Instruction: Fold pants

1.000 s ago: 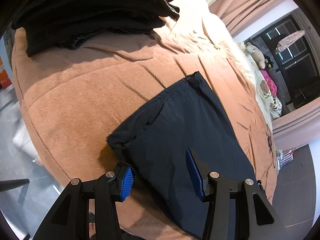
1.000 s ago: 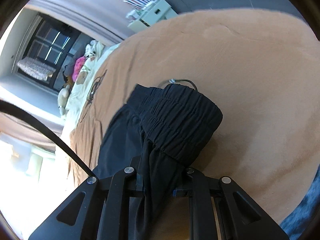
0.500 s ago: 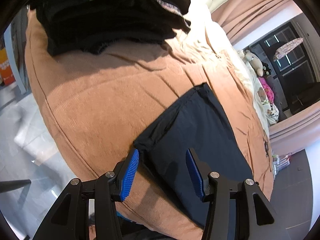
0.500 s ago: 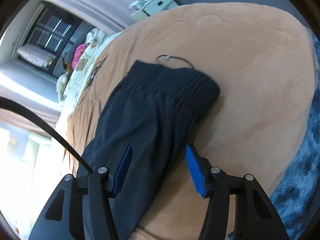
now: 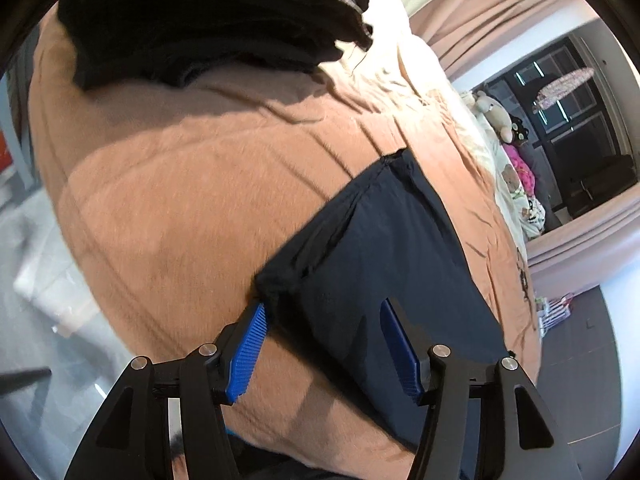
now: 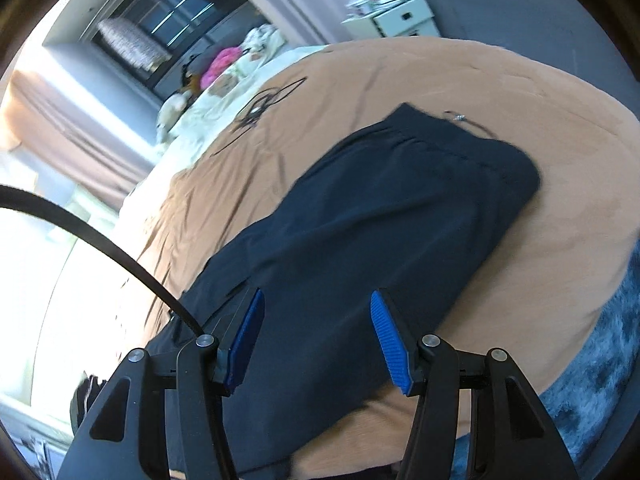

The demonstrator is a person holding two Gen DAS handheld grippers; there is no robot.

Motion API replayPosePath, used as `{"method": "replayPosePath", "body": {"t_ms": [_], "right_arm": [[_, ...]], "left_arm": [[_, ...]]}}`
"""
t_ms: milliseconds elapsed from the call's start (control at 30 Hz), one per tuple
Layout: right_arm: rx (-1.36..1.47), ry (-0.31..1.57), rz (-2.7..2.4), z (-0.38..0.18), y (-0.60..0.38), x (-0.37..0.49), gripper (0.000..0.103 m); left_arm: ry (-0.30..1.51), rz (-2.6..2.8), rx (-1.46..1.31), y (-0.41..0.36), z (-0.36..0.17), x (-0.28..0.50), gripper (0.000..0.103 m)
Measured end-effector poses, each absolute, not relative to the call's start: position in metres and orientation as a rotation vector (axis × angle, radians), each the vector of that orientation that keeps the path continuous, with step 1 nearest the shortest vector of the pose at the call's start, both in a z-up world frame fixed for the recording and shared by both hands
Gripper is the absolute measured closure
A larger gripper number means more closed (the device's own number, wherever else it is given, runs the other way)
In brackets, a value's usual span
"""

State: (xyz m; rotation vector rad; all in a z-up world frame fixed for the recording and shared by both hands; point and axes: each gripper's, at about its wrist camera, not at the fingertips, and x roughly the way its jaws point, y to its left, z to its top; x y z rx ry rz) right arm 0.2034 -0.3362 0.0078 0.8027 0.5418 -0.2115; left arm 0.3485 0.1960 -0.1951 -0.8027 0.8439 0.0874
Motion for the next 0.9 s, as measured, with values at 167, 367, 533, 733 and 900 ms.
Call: {"method": "replayPosePath", "body": {"t_ms": [167, 367, 533, 733, 900], "right_arm": [[0.751, 0.567, -0.126, 0.016, -0.322, 0.226, 0.049], [0.663, 0.585, -0.054, 0.029, -0.303, 0.249, 0.049], [0.664, 0.613, -0.003, 0.023, -0.290, 0.271, 0.049], [0.625, 0.636, 0.029, 0.015, -0.275, 0.289, 0.049], [0.575, 0.678, 0.048, 0.012, -0.257, 0.307, 0.049]], "left_arm": [[0.823, 0.055, -0.762, 0.196, -0.194, 0.354, 0.043], [0.809, -0.029, -0.782, 0.188, -0.202, 0.349, 0.053], [0.763, -0.036, -0.767, 0.193, -0.200, 0.351, 0.066], [0.750, -0.041, -0.733, 0.195, -0.197, 0.354, 0.069], [0.754, -0.055, -0.739, 0.196, -0.200, 0.353, 0.096]]}}
